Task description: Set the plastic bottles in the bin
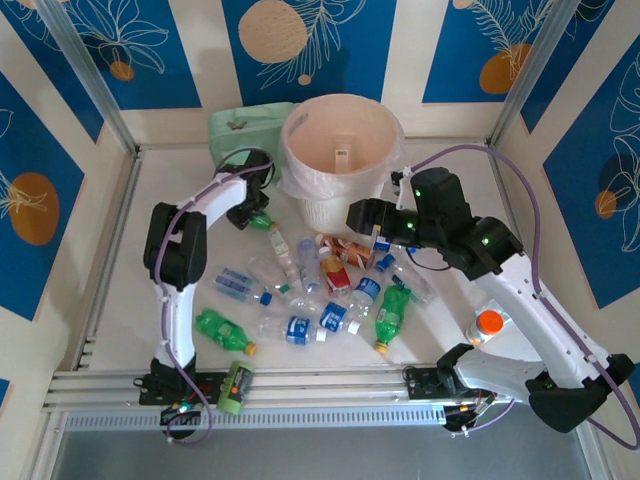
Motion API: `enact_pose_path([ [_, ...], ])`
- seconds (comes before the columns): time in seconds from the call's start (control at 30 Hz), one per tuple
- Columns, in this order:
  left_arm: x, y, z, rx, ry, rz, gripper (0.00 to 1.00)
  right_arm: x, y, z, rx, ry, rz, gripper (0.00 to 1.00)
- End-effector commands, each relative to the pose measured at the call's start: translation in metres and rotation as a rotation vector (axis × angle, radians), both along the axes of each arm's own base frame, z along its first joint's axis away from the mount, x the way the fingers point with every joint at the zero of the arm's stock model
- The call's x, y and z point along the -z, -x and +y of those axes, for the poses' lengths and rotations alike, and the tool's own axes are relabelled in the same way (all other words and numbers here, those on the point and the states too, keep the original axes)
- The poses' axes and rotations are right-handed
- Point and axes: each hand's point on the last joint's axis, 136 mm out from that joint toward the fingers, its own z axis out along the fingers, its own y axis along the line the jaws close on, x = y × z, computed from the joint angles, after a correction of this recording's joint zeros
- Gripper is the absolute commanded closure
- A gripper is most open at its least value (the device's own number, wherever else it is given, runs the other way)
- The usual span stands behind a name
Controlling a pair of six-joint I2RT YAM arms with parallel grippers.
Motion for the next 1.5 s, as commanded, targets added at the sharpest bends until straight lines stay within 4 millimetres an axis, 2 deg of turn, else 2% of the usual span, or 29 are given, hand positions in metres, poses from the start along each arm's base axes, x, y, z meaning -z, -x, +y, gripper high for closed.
enact_pose_path([
  [0.0,-0.063,-0.011,0.001,0.033,0.024,-0.194,0.47,-0.02,0.006,0.008,-0.044,-0.017,-0.05,0.17],
  [0.13,-0.114,-0.004,0.003,0.061,0.072,-0.343,0.47,-0.026,0.011,0.029,-0.114,-0.019,-0.061,0.17],
  [0.3,-0.181,0.023,0.0,0.116,0.184,-0.53,0.49,-0.029,0.016,0.059,-0.224,-0.043,-0.039,0.17],
  [0.4,-0.216,0.039,-0.022,0.22,0.348,-0.657,0.48,-0.038,0.016,0.077,-0.294,-0.078,-0.032,0.17],
  [0.6,-0.276,0.071,-0.09,0.461,0.832,-0.843,0.49,-0.055,0.005,0.098,-0.355,-0.093,-0.046,0.23],
  [0.7,-0.305,0.09,-0.105,0.541,0.967,-0.924,0.49,-0.065,-0.005,0.103,-0.354,-0.111,-0.051,0.22],
  [0.9,-0.364,0.124,-0.122,0.723,1.071,-1.076,0.46,-0.07,-0.018,0.112,-0.358,-0.108,-0.045,0.12],
  [1.03,-0.376,0.138,-0.134,0.808,1.124,-1.097,0.46,-0.074,-0.022,0.116,-0.353,-0.135,-0.034,0.1],
  [1.3,-0.38,0.141,-0.135,0.802,1.159,-1.131,0.45,-0.072,-0.011,0.123,-0.39,-0.136,-0.026,0.27],
  [1.47,-0.384,0.143,-0.137,0.817,1.174,-1.143,0.45,-0.067,-0.012,0.121,-0.369,-0.127,-0.024,0.36],
])
